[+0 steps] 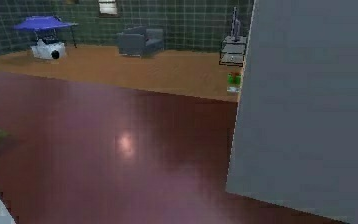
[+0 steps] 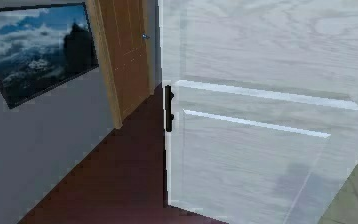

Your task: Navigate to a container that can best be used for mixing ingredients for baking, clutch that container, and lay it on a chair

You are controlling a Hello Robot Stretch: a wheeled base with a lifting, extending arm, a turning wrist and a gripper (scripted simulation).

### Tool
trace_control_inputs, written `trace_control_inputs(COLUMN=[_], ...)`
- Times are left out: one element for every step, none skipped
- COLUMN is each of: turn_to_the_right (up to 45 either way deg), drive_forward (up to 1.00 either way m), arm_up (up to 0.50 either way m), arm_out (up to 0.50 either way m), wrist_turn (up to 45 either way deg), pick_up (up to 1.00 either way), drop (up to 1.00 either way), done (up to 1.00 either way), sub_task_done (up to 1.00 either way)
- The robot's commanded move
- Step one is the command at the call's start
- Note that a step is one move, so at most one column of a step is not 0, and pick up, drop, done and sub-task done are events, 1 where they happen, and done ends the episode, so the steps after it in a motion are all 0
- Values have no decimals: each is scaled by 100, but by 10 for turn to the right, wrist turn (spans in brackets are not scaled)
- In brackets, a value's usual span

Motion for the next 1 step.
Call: trace_control_inputs(turn_to_the_right=[-30], drive_forward=[0], arm_up=[0], arm_out=[0], wrist_turn=[0], pick_up=[0], drop=[0], done=[0], sub_task_done=[0])
